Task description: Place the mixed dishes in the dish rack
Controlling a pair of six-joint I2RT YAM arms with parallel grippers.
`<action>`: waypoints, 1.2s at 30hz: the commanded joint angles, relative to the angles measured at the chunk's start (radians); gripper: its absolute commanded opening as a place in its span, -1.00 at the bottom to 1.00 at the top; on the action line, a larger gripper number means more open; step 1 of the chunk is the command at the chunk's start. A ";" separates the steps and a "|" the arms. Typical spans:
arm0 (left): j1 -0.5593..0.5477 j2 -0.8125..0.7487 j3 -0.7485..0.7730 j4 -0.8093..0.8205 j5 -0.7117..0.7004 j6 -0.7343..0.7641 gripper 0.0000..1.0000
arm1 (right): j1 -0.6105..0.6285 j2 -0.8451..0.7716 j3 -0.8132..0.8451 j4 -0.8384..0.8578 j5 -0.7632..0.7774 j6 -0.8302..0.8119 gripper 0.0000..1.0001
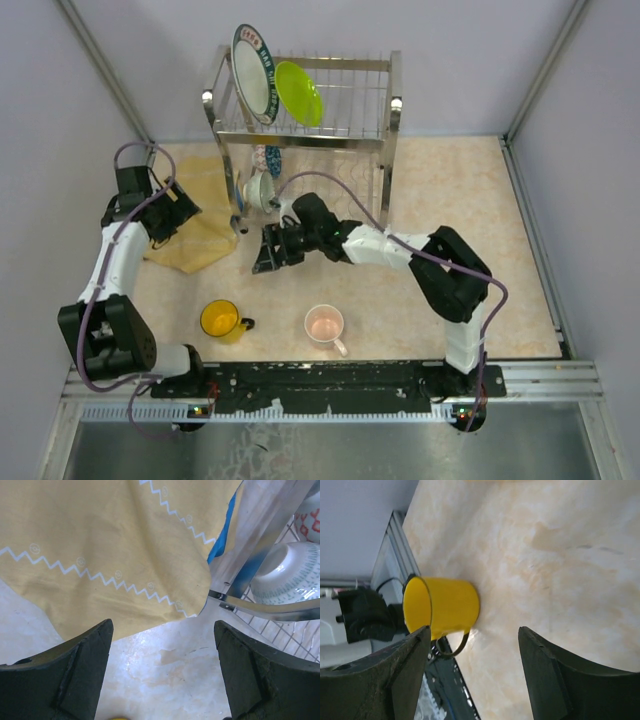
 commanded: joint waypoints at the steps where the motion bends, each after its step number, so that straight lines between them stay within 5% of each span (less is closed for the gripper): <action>1: -0.002 -0.019 0.051 -0.031 0.036 -0.032 0.75 | 0.066 -0.070 0.015 -0.065 -0.052 -0.100 0.40; 11: 0.019 -0.037 0.076 -0.058 -0.024 -0.056 0.78 | 0.212 -0.030 0.190 -0.283 0.045 -0.407 0.37; 18: 0.118 -0.004 0.055 -0.063 0.085 -0.071 0.79 | 0.278 0.088 0.390 -0.389 0.115 -0.591 0.41; 36: 0.241 0.061 0.066 -0.034 0.141 -0.056 0.78 | 0.328 0.269 0.563 -0.460 0.230 -0.689 0.36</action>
